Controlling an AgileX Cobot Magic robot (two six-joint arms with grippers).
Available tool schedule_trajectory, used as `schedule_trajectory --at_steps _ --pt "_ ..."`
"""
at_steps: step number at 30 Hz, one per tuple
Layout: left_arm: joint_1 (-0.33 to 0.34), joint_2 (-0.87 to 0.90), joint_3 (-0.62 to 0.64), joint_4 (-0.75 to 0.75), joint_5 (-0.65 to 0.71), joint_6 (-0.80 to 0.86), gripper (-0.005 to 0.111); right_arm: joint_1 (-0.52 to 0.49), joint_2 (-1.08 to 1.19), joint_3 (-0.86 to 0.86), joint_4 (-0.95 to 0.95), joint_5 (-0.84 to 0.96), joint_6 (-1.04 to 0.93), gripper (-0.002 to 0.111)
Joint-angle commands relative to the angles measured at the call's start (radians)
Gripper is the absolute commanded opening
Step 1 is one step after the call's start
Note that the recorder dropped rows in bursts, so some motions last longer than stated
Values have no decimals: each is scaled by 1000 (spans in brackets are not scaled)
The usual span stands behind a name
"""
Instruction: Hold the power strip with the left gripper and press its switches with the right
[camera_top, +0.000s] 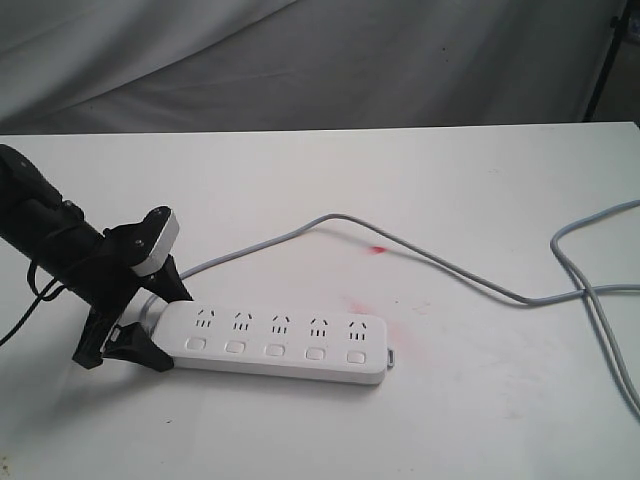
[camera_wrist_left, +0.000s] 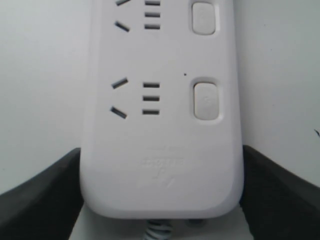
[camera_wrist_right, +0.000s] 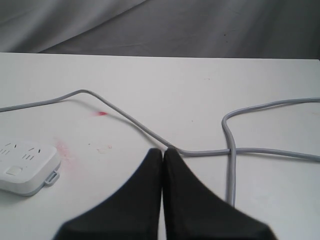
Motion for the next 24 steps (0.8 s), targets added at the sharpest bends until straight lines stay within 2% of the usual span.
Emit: schedule_trajectory --at_steps 1,5,8,12,16,19,24 --pt "-6 -2 4 1 2 0 0 2 -6 3 -14 0 -3 0" --pt "-6 -2 4 1 6 -2 2 2 -6 3 -14 0 -3 0" --pt "-6 -2 4 -1 6 -2 12 2 -6 3 -14 0 -3 0" --pt "-6 -2 4 -25 6 -2 39 2 -6 3 -14 0 -3 0" --pt "-6 -2 4 -43 14 -2 78 2 -6 3 -14 0 -3 0" --pt "-6 -4 4 -55 28 -27 95 2 -6 3 -14 0 -3 0" --pt "-6 -43 -2 -63 39 -89 98 2 -6 3 -14 0 -3 0"
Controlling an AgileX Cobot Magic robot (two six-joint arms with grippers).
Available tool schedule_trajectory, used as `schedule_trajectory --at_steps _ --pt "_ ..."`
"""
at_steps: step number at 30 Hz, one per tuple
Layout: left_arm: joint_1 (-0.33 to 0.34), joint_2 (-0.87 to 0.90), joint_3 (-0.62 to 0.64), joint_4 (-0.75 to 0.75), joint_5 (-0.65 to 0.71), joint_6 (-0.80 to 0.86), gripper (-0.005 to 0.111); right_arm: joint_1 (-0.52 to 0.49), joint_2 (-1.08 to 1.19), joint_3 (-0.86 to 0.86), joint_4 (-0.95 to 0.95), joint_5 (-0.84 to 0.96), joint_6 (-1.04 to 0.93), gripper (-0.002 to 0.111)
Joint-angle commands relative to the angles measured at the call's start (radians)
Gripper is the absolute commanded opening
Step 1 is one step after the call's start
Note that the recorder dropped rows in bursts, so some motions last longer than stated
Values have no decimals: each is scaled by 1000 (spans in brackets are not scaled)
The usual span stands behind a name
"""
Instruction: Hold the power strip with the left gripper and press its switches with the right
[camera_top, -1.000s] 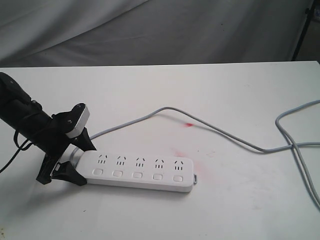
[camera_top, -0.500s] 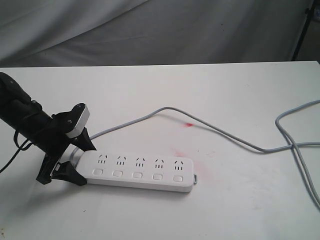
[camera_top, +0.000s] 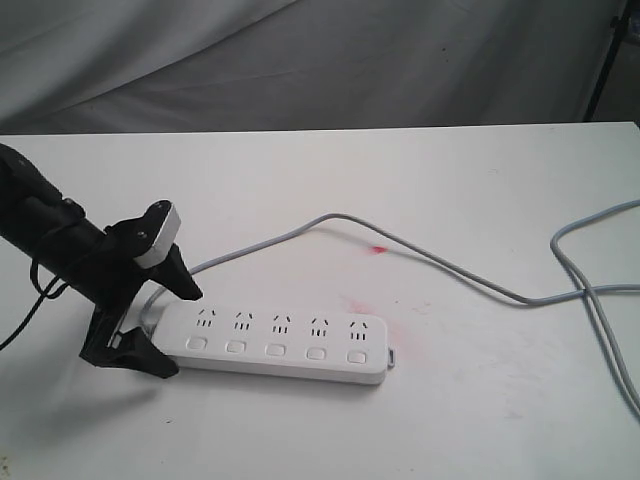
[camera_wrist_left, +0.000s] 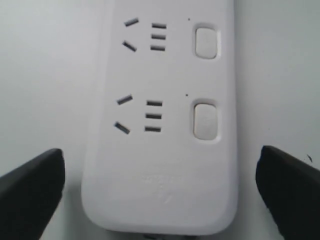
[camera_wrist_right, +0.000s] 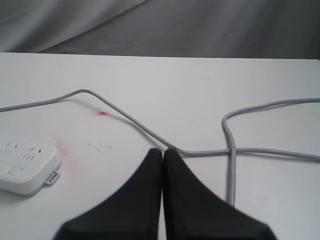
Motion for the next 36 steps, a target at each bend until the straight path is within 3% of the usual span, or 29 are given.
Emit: schedule_trajectory --at_steps 1,12,15,27,36 --pt "-6 -57 -2 -18 18 -54 98 2 -6 3 -14 0 -3 0" --pt "-6 -349 -2 -18 3 -119 93 2 -6 3 -14 0 -3 0" --pt "-6 -444 -2 -30 3 -169 81 2 -6 3 -14 0 -3 0" --pt "-6 -765 -2 -33 3 -290 0 2 -6 3 -14 0 -3 0" --pt "-6 -910 -2 -41 3 -744 0 2 -6 3 -14 0 -3 0"
